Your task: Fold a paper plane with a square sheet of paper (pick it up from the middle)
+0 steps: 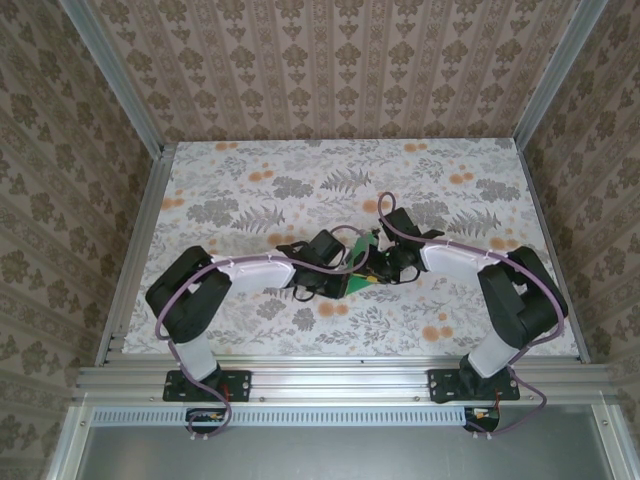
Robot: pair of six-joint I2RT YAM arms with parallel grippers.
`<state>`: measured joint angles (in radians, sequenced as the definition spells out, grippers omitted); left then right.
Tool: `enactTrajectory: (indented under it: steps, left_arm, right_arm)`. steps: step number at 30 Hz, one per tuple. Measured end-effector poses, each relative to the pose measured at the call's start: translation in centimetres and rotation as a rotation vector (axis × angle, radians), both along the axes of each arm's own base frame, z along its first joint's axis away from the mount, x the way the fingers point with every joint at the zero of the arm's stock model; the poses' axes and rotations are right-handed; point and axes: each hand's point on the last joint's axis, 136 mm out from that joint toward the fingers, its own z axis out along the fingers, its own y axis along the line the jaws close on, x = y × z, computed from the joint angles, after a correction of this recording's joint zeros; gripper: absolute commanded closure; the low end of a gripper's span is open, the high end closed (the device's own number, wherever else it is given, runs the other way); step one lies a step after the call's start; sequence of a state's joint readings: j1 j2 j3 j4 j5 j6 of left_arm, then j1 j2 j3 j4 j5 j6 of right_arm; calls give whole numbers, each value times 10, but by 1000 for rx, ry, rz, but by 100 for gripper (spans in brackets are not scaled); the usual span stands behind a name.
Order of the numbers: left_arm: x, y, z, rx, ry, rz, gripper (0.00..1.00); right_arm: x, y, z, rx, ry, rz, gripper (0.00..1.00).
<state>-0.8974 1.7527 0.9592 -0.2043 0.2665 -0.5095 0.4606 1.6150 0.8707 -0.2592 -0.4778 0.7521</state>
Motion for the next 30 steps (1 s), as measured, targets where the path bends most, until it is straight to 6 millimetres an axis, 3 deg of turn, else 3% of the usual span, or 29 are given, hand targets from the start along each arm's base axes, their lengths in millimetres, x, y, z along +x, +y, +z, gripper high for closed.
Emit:
enactTrajectory:
  steps: [6,13,17,30]
  left_arm:
    - [-2,-2,-1,-74,54,22,99]
    - [-2,-9,2,-143,89,29,99]
    - [1,-11,2,-173,108,40,99]
    - [-1,-12,-4,-188,142,50,98]
  right_arm:
    - [2,4,16,38,-44,18,61]
    - [8,12,25,100,-77,21,83]
    - [10,15,22,122,-74,23,88]
    - [16,15,-11,109,-9,14,89]
